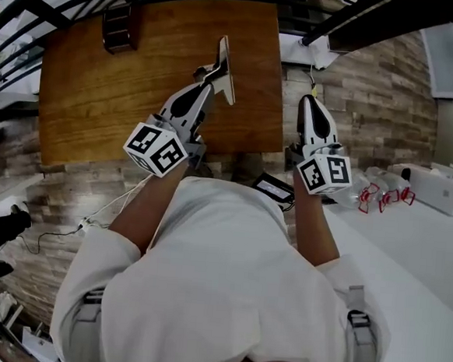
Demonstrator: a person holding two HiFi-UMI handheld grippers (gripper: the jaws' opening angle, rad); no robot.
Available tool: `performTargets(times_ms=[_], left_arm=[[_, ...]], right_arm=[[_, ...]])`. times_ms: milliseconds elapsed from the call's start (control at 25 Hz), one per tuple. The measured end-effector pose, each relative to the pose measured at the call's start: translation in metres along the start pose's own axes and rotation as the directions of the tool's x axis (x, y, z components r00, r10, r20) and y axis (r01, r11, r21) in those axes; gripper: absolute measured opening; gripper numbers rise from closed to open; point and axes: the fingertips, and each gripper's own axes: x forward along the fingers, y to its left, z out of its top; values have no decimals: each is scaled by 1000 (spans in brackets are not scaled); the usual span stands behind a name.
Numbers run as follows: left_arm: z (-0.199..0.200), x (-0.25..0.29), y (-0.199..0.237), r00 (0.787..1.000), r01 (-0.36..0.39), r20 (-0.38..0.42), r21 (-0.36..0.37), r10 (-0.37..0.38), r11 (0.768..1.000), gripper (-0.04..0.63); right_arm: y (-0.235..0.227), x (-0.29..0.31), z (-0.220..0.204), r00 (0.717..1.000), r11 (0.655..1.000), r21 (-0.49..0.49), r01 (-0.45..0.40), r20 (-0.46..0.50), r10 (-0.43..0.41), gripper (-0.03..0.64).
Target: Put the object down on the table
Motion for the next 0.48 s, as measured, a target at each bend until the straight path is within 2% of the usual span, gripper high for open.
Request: performTargets(times_ms=[160, 320, 400, 480], left_arm=[[3, 25, 5, 997, -64, 36, -12, 64, 998, 18], [7, 44, 10, 985, -148, 82, -50, 151, 988, 18], [6, 51, 17, 978, -182, 82, -111, 192, 977, 18], [4, 56, 30, 971, -200, 87, -210, 222, 957, 18]], right_arm=[[-24, 35, -3, 994, 995, 21, -100, -39, 101, 28], [-49, 66, 7, 977, 980, 21, -200, -67, 201, 28], [-63, 79, 8, 968, 972, 28, -235, -90, 236, 28], [-73, 92, 5, 958, 965, 37, -259, -115, 261, 28]])
